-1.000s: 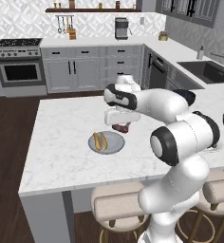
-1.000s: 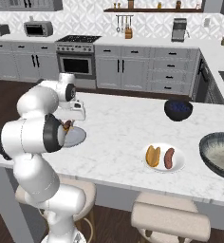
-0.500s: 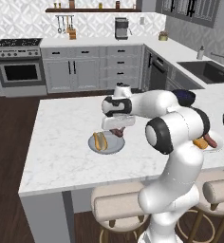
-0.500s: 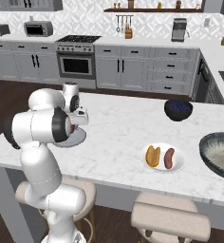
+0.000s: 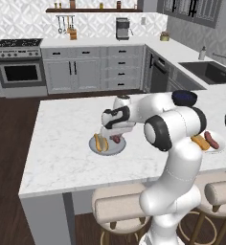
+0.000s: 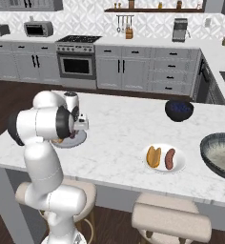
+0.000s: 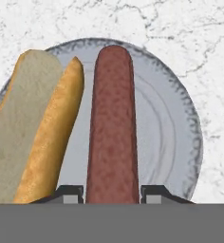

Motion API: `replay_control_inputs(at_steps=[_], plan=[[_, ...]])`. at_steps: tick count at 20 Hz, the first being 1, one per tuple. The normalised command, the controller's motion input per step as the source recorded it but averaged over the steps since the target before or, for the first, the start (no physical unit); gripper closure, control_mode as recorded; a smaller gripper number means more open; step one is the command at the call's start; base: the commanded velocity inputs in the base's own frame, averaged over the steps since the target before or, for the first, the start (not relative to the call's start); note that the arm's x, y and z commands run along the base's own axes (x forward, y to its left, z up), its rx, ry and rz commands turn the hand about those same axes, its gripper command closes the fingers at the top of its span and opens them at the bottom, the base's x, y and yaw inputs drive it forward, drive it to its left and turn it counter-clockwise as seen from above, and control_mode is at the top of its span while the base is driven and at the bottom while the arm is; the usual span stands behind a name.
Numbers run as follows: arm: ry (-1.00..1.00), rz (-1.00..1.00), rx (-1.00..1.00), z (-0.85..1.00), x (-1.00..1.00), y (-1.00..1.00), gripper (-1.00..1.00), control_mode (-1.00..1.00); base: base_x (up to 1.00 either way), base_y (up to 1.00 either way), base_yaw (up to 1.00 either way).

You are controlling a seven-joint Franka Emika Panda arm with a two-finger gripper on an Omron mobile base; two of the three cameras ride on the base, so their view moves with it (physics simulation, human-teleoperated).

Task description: Place one bun and one sausage from the bowl on each plate.

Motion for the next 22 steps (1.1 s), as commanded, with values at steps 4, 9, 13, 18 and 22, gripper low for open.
replay_control_inputs(at_steps=[4, 9, 13, 18, 22], plan=[[-0.12, 0.00, 0.00, -0.41, 0.12, -0.01, 1.00, -1.00, 0.00, 0.00, 0.00], [-0.05, 0.00, 0.00, -0.32, 0.06, 0.00, 1.00, -1.00, 0.00, 0.00, 0.00], [-0.01, 0.00, 0.00, -0.26, 0.11, -0.01, 1.00, -1.00, 0.00, 0.00, 0.00], [-0.01, 0.00, 0.00, -0.13, 0.02, 0.00, -1.00, -1.00, 0.00, 0.00, 0.00], [-0.04, 0.00, 0.00, 0.14, -0.16, 0.00, -1.00, -1.00, 0.00, 0.00, 0.00]])
